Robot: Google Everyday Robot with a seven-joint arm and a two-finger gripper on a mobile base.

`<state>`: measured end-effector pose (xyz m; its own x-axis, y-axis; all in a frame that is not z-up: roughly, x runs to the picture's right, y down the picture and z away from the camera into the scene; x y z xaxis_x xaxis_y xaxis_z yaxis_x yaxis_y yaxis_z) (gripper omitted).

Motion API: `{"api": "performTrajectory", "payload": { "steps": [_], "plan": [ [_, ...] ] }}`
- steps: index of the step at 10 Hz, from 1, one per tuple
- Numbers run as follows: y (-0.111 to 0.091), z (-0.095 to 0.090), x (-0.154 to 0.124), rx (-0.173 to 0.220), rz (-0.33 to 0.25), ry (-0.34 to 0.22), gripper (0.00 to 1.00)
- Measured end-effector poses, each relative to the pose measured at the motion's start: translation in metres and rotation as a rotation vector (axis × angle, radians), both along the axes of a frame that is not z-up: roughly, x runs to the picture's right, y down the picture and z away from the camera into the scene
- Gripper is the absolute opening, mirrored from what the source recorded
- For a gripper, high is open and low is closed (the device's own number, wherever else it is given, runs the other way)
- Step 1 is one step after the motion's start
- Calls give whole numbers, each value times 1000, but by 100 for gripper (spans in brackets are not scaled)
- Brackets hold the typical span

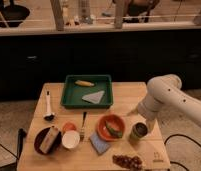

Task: Stack cups on top of each other

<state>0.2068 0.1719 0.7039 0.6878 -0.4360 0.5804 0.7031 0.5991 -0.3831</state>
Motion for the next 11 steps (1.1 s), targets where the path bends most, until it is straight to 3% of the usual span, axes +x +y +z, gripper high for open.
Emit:
{"api": "performTrajectory", "payload": {
  "steps": [11],
  "plan": [
    [0,-3,-1,12,-25,-7,80]
  ]
}}
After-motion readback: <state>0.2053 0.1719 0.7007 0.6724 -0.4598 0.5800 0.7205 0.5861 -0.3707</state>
